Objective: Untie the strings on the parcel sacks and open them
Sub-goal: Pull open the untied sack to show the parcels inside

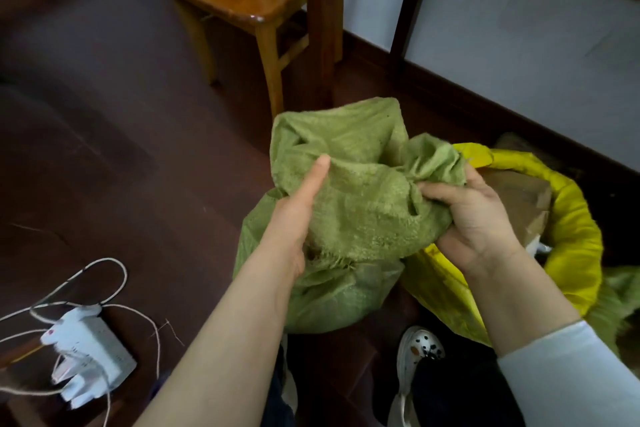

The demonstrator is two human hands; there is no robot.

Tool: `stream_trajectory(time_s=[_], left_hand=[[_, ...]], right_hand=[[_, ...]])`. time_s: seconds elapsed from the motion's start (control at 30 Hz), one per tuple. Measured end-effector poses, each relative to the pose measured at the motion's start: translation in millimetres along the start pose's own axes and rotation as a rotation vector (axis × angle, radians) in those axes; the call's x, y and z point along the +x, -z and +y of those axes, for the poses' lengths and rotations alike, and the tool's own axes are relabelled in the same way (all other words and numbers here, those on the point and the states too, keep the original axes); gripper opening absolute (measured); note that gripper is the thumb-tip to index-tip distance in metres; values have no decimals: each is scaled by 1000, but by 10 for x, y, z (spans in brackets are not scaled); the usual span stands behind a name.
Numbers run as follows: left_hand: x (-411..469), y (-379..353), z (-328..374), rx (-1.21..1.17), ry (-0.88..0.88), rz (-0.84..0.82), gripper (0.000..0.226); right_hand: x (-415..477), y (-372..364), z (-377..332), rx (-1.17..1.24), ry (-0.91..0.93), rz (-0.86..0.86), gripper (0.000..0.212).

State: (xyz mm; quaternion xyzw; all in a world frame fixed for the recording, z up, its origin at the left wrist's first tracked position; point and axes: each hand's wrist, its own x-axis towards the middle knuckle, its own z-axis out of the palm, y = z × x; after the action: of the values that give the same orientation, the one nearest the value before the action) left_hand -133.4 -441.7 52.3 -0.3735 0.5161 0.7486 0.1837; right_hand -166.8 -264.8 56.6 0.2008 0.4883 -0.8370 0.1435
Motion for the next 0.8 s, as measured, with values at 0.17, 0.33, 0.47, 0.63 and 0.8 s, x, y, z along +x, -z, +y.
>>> stream_trajectory(time_s=[0.17,0.33,0.47,0.63,0.8], left_hand=[[-186,-14,-20,-48,4,159,35],[-324,157,144,-285,-59,157,37],[-486,162,188,-266,-67,116,27],[-575,178,155,-185,-43,126,29],[-574,220,138,-221,-42,27,39]], right_hand=[[-511,-4,-123,-44,-74,-98,50],[-909,139,-370,-622,-273,-141,66],[-1031,122,-572,-1786,-117,-91,45],[-1002,-291,-623,-1679,613,-26,50],[-514,-589,-261,-1885,464,-331,98]])
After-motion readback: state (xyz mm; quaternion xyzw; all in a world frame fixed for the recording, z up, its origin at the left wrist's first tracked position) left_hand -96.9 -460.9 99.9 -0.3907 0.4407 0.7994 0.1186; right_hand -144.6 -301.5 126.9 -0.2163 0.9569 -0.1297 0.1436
